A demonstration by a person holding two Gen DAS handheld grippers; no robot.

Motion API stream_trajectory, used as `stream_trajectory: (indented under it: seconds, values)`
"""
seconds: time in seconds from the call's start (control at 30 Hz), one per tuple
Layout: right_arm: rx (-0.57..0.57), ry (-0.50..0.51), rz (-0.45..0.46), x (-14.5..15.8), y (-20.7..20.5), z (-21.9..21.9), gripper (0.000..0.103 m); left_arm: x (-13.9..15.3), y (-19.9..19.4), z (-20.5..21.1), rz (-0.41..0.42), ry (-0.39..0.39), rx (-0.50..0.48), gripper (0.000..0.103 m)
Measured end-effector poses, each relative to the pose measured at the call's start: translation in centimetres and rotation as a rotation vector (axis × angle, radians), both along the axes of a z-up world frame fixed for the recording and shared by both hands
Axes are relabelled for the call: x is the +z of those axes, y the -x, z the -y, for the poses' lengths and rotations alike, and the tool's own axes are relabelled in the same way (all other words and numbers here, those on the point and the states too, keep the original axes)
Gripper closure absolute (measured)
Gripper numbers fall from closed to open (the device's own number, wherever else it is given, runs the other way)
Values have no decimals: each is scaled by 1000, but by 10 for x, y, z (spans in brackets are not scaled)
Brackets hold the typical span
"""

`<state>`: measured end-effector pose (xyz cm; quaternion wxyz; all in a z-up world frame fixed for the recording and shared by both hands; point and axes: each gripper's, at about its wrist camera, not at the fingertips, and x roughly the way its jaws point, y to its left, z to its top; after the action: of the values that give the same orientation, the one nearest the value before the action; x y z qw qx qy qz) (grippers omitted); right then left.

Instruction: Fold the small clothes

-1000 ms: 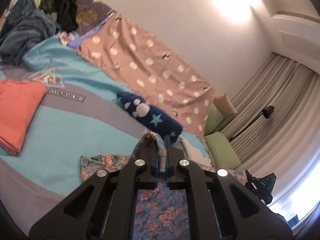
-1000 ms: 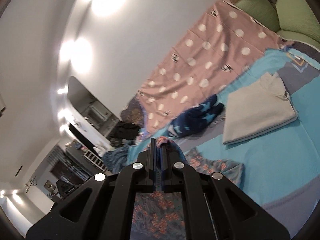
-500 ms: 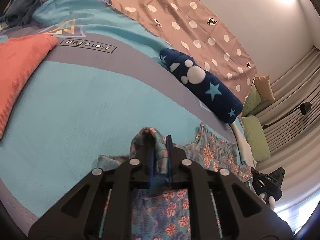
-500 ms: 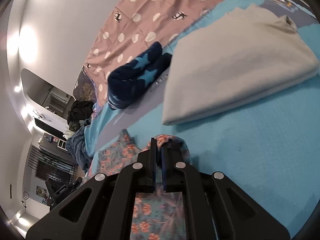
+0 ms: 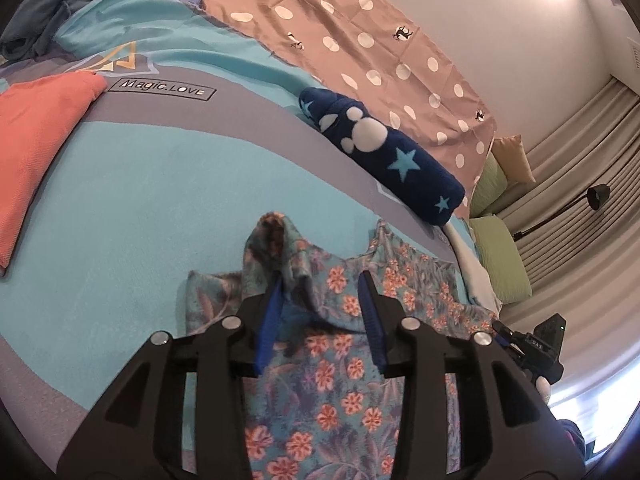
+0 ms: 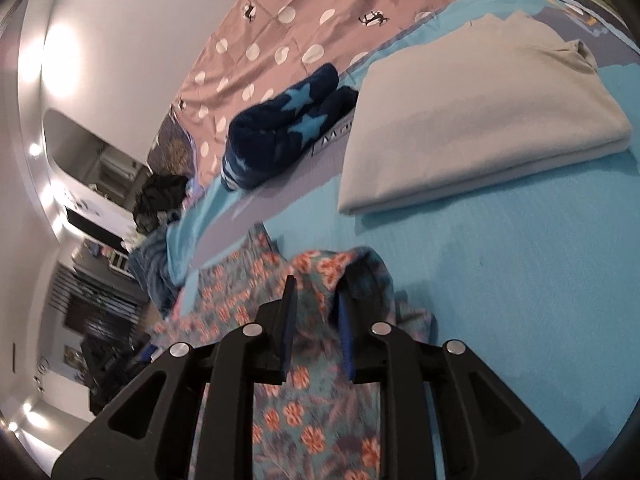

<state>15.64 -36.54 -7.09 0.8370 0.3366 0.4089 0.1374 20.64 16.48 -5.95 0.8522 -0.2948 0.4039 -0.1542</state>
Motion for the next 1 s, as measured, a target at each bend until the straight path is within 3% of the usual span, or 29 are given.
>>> stream_trajectory:
  seconds: [0.03,0.07,0.13,0.37,0.47,0.5,0.57,0.63,0.73,0.8,1.0]
  values:
    - [6,9,-4,-1,2,-1,82,-2,-1,-1,-4,9,-3,93]
    - [9,19,-5,-1,4,-1,86,-3,-3,-2,-6,27,-9,98]
    - [10,38,3,0,6,-3,96,-3,-5,-4,2,61,-6,100]
    - [-76,-95,111,34,-13,17,98,31,-32,-4,90,105,27,100]
    - [-175,-57,124,37,-39,31,94,18,-65,-4,32,56,84,89]
    - [-221,-6,85,31,-49,36,91,12,-70,-5,-4,51,99,84]
    - [-239,-10,15,19,-55,42,90,8,-69,-6,-13,55,83,81]
    - [-185,-39,22,14,-46,40,90,15,-57,-7,19,32,68,60]
    - [-94,111,63,21,-25,30,83,22,-43,-11,33,-7,44,59]
    - [-31,174,36,22,-15,26,82,20,-36,-15,22,-36,39,58]
    - [78,65,-28,18,-5,13,70,0,-35,-24,-35,-49,50,57]
